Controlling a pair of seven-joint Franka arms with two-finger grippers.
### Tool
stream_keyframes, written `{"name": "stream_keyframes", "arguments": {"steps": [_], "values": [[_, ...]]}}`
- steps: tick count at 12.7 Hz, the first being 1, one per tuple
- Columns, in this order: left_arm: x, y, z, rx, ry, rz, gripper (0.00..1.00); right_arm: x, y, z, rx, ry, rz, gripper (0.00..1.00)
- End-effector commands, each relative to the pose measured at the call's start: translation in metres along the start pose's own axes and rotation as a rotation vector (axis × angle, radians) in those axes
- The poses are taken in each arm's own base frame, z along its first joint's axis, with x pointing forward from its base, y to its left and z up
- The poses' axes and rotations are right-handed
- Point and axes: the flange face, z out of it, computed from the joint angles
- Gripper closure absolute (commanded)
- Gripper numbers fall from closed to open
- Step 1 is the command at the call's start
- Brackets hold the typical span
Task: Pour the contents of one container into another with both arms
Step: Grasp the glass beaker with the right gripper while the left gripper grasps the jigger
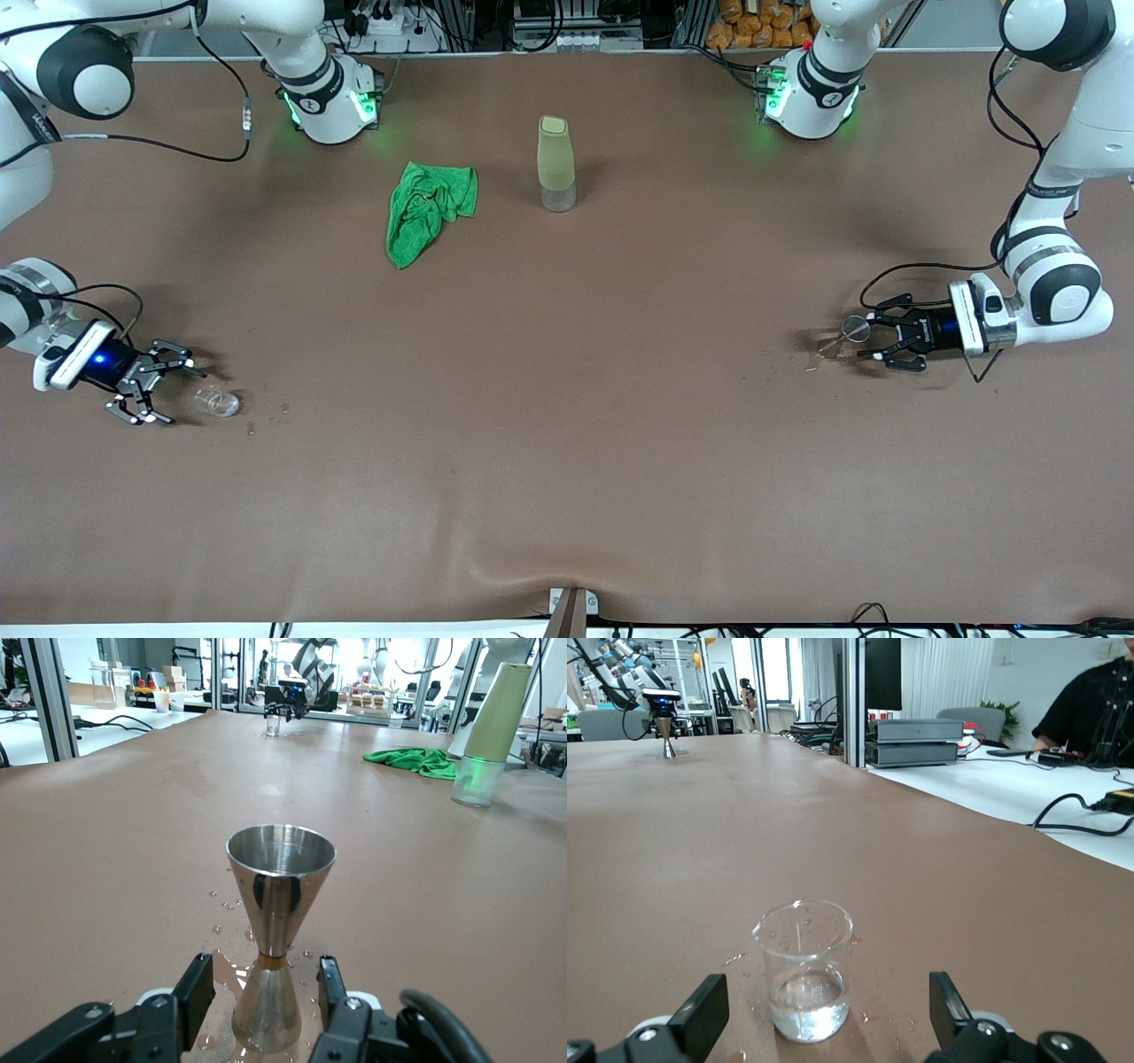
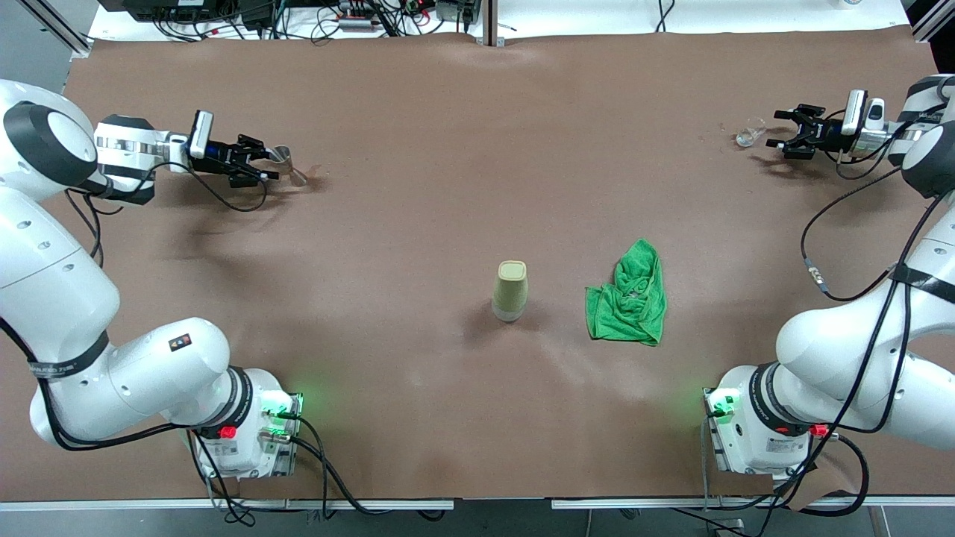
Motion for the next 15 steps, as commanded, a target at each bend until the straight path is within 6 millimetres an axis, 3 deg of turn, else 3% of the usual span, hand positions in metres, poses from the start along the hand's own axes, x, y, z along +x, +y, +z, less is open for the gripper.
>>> {"name": "stream_keyframes", "arguments": {"steps": [1, 5, 6, 7, 11, 15], "values": [[-0.006, -0.004, 0.007, 0.013, 0.043, 0.027, 0.44, -0.016, -0.001, 0.000, -0.023, 0.049, -0.024, 0.00], [-0.011, -0.003, 0.020, 0.009, 0.071, 0.013, 0.48, -0.025, -0.002, 0.020, -0.052, 0.089, -0.036, 0.00], [-0.010, -0.004, 0.020, 0.010, 0.072, 0.016, 0.58, -0.028, -0.004, 0.025, -0.051, 0.094, -0.031, 0.00], [-0.006, -0.006, 0.024, 0.011, 0.081, 0.020, 0.60, -0.031, -0.005, 0.028, -0.049, 0.097, -0.025, 0.00], [-0.006, -0.006, 0.029, 0.017, 0.093, 0.017, 0.61, -0.031, -0.004, 0.060, -0.073, 0.150, -0.007, 0.00], [-0.010, -0.005, 0.032, 0.014, 0.099, 0.011, 0.65, -0.032, -0.004, 0.068, -0.077, 0.159, 0.001, 0.00]]}}
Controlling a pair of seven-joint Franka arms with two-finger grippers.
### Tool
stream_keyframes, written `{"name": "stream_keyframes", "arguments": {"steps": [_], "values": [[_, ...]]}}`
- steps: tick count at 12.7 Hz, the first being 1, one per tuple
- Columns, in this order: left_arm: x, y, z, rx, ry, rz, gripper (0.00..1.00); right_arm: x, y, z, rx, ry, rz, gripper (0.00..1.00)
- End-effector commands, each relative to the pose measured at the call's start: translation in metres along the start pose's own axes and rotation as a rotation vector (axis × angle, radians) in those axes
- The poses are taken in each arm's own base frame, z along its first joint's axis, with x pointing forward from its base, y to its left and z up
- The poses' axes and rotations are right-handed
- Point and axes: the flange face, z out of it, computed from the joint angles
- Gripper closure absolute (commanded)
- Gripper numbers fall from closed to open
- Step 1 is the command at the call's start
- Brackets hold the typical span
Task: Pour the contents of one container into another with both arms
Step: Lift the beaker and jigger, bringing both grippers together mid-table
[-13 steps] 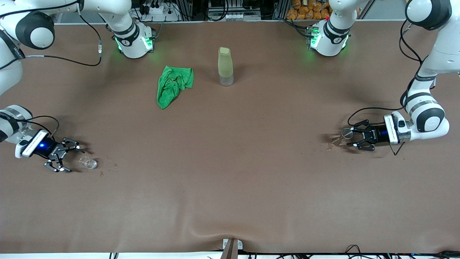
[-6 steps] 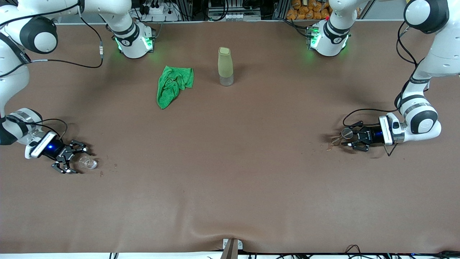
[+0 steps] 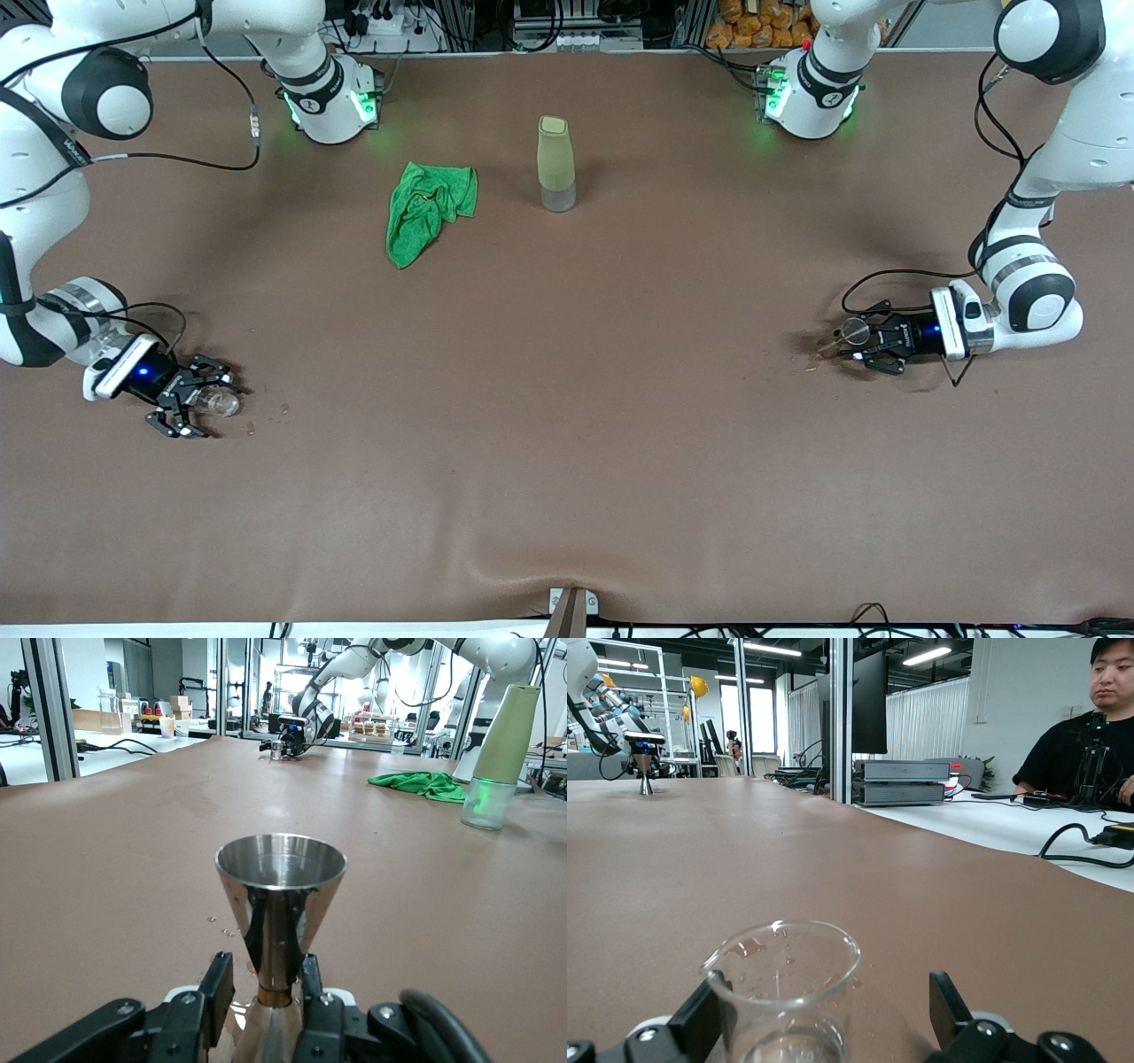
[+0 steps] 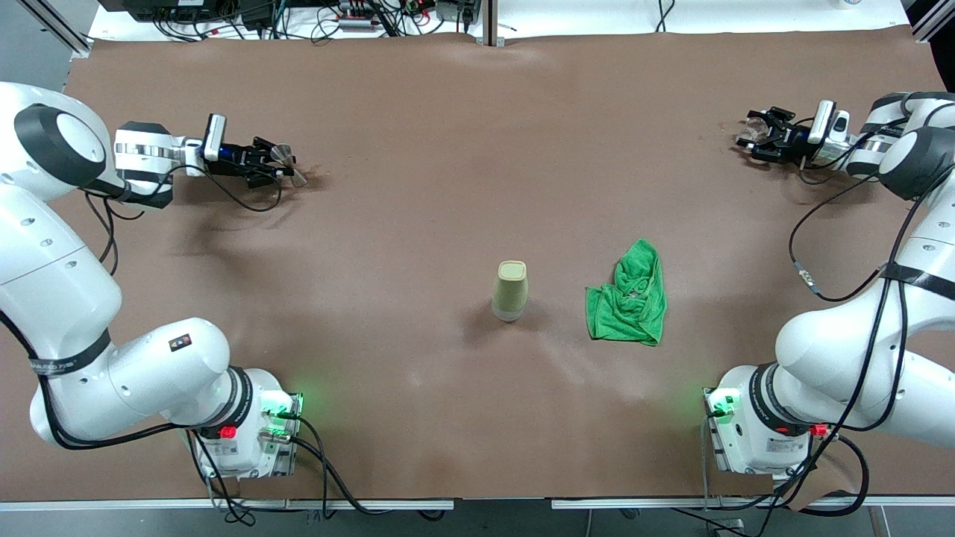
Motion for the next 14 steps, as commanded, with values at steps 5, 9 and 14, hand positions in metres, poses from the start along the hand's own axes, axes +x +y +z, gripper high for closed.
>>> {"name": "stream_keyframes", "arguments": {"steps": [5, 9, 14], "values": [[-0.001, -0.003, 0.002, 0.014, 0.030, 0.028, 0.97, -0.015, 0.000, 0.003, -0.021, 0.021, -0.004, 0.00], [0.013, -0.011, 0.017, -0.022, 0.028, 0.077, 1.00, -0.014, 0.000, 0.009, -0.023, 0.029, -0.006, 0.00], [0.069, -0.037, 0.081, -0.076, 0.064, 0.101, 1.00, -0.013, -0.001, 0.016, -0.012, 0.030, -0.006, 0.71]]}}
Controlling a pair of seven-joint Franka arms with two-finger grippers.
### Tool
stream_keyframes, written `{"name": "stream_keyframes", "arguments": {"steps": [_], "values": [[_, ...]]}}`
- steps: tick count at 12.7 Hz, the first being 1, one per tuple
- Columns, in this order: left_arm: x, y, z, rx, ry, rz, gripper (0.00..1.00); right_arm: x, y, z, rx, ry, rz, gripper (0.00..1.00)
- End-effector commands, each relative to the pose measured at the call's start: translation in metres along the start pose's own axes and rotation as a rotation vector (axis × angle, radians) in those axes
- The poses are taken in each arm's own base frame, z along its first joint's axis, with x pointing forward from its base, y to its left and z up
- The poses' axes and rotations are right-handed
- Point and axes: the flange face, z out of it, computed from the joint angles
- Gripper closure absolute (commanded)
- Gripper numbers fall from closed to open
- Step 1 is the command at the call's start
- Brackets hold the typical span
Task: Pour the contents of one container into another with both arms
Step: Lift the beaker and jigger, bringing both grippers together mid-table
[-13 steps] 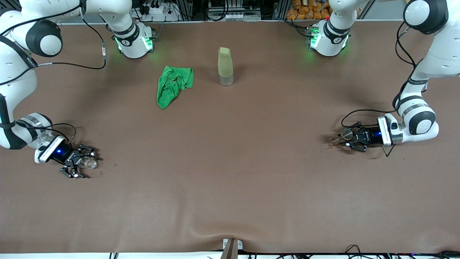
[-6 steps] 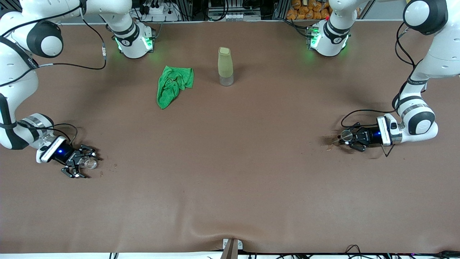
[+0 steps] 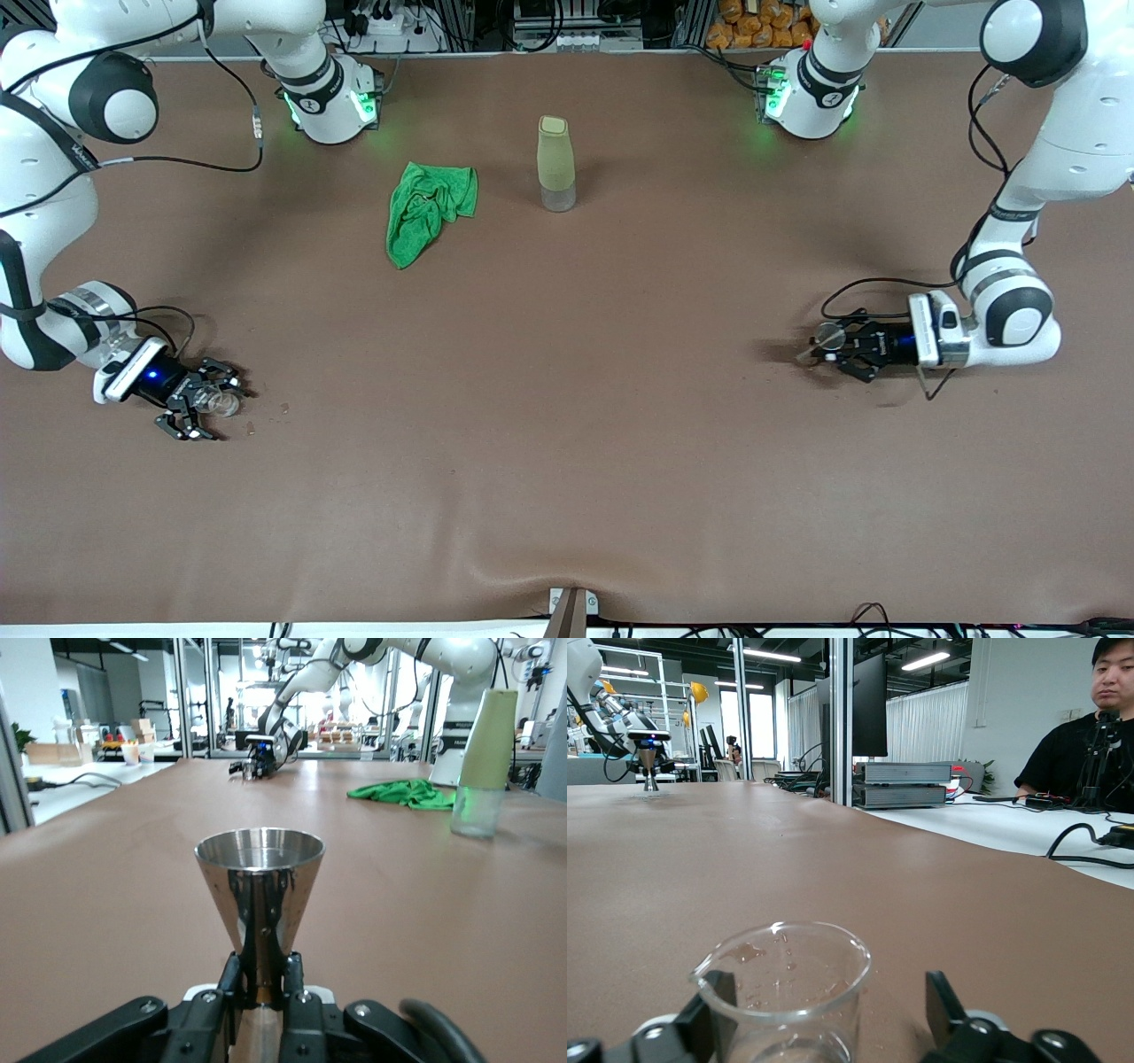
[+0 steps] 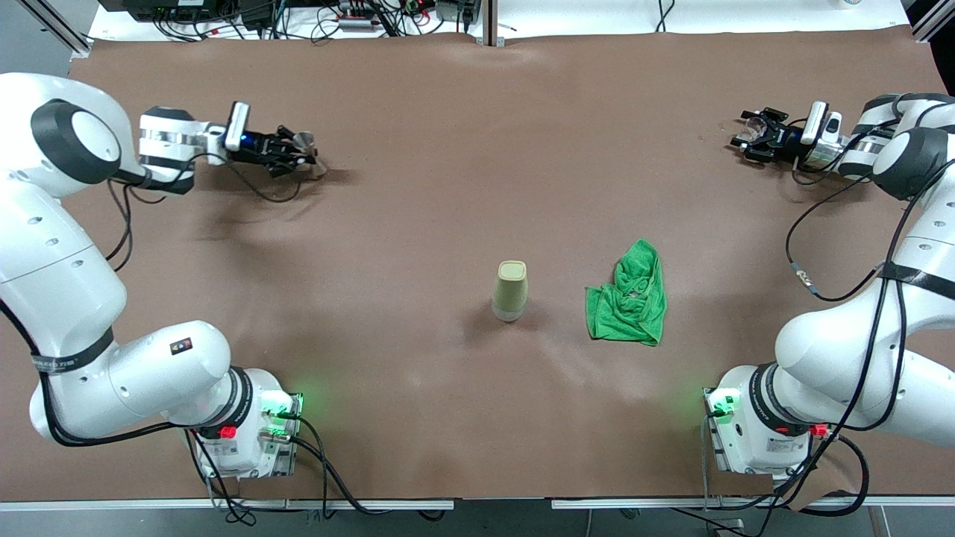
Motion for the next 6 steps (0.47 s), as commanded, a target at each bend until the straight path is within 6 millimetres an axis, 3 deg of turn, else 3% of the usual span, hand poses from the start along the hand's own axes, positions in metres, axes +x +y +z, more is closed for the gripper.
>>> {"name": "stream_keyframes", "arguments": {"steps": [1, 3, 6], "values": [[0.038, -0.021, 0.020, 0.005, 0.007, -0.004, 1.00, -0.008, 0.002, 0.004, -0.015, 0.019, -0.009, 0.98], [0.060, -0.040, 0.031, 0.007, -0.038, -0.016, 1.00, -0.007, 0.003, 0.003, -0.016, 0.018, -0.012, 1.00], [0.090, -0.062, 0.077, 0.033, -0.038, -0.015, 1.00, -0.007, 0.003, 0.002, -0.016, 0.019, -0.012, 1.00]]}}
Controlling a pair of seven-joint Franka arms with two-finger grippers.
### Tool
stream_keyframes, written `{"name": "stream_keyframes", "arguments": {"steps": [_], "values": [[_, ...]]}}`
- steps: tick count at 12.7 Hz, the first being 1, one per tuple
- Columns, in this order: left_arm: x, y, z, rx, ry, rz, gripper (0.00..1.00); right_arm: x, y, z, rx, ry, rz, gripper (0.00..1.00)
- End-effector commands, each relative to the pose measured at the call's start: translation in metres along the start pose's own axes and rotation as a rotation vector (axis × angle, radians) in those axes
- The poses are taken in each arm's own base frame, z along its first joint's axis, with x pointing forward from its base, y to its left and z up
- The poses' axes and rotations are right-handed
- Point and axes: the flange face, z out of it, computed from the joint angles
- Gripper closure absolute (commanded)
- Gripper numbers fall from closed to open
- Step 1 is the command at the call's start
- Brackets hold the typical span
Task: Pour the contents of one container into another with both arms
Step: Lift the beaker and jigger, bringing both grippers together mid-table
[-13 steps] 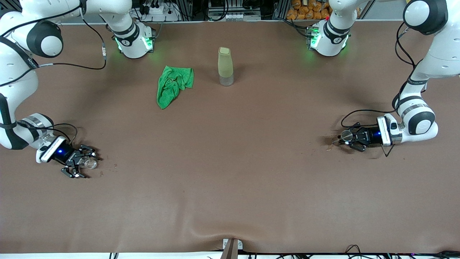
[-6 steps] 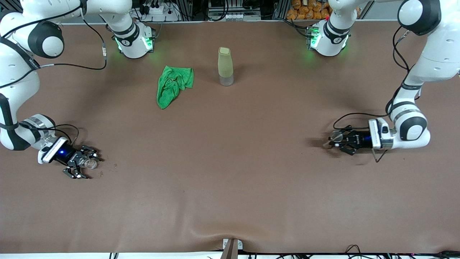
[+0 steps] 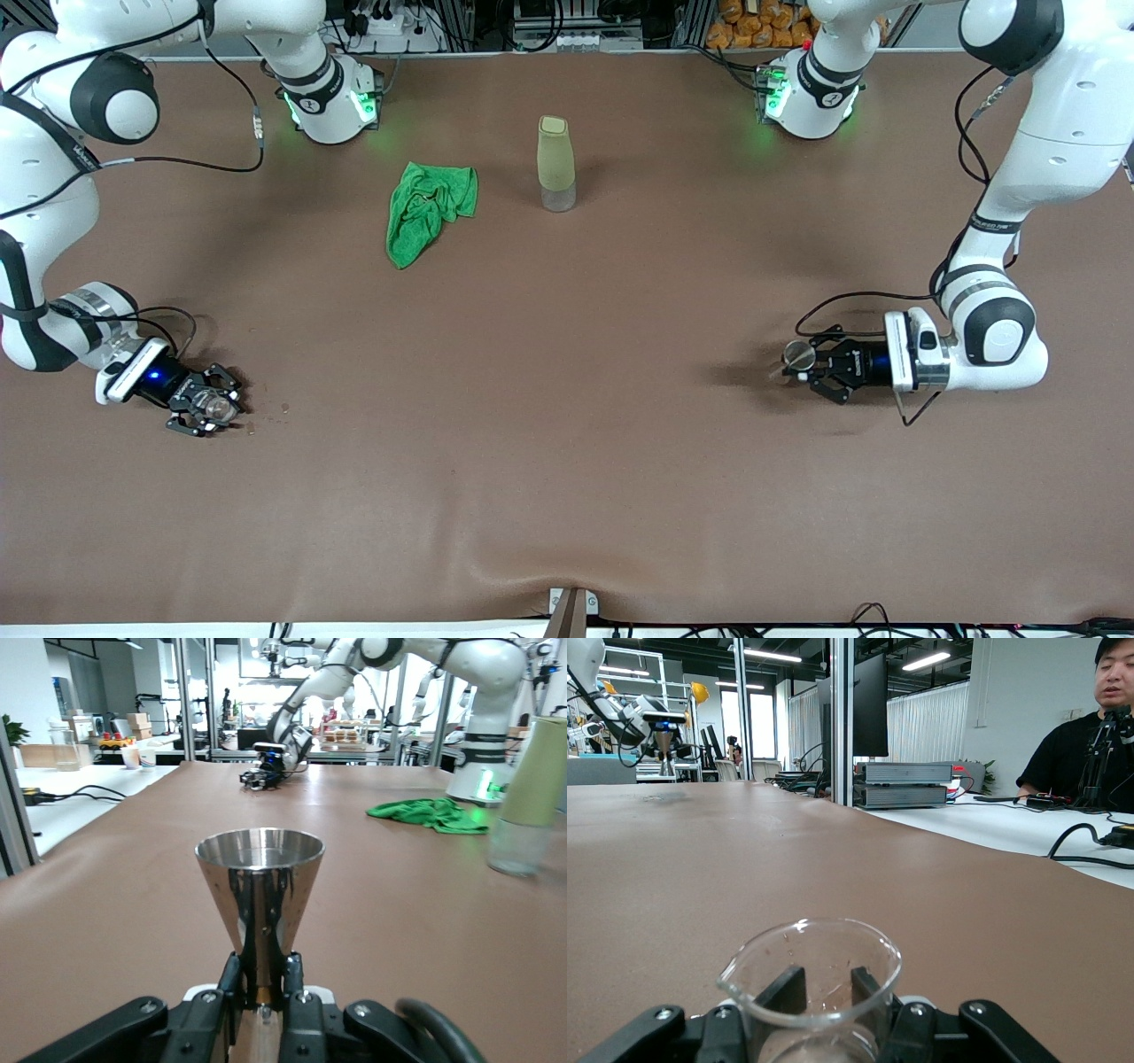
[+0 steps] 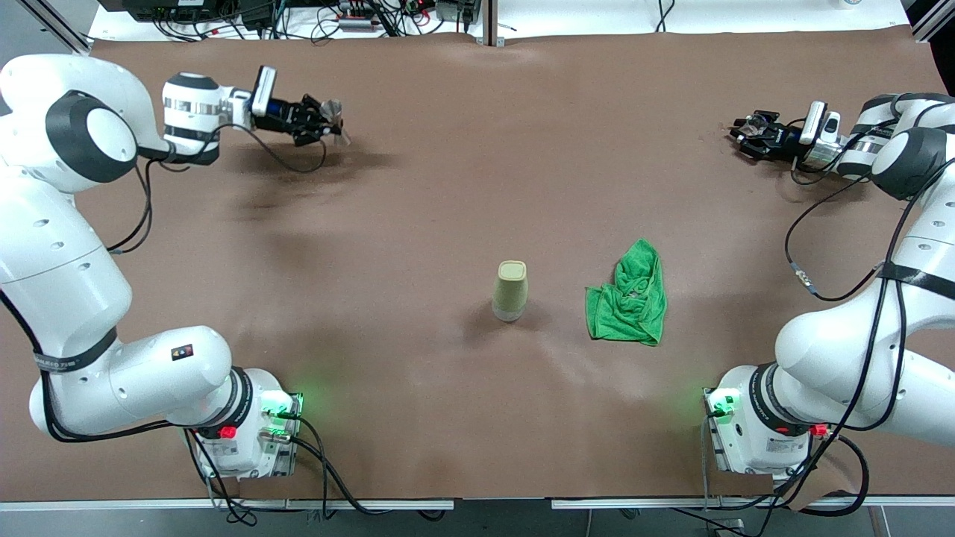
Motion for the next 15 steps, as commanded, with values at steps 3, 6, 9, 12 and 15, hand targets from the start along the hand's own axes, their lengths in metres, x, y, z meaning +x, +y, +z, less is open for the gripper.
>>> {"name": "stream_keyframes", "arguments": {"steps": [3, 6, 9, 12, 15], "values": [[0.047, -0.020, 0.073, 0.075, 0.009, -0.022, 1.00, -0.004, 0.004, 0.001, -0.017, 0.021, -0.004, 1.00], [0.073, -0.026, 0.121, 0.119, 0.013, -0.071, 1.00, 0.009, 0.010, 0.008, -0.005, 0.022, 0.016, 1.00], [0.108, -0.033, 0.175, 0.134, -0.019, -0.127, 1.00, 0.037, 0.018, 0.037, 0.039, 0.029, 0.035, 1.00], [0.134, -0.031, 0.234, 0.166, -0.004, -0.127, 1.00, 0.077, 0.019, 0.098, 0.095, 0.082, 0.041, 1.00], [0.164, -0.032, 0.287, 0.245, 0.022, -0.142, 1.00, 0.148, 0.027, 0.155, 0.169, 0.081, 0.055, 1.00]]}}
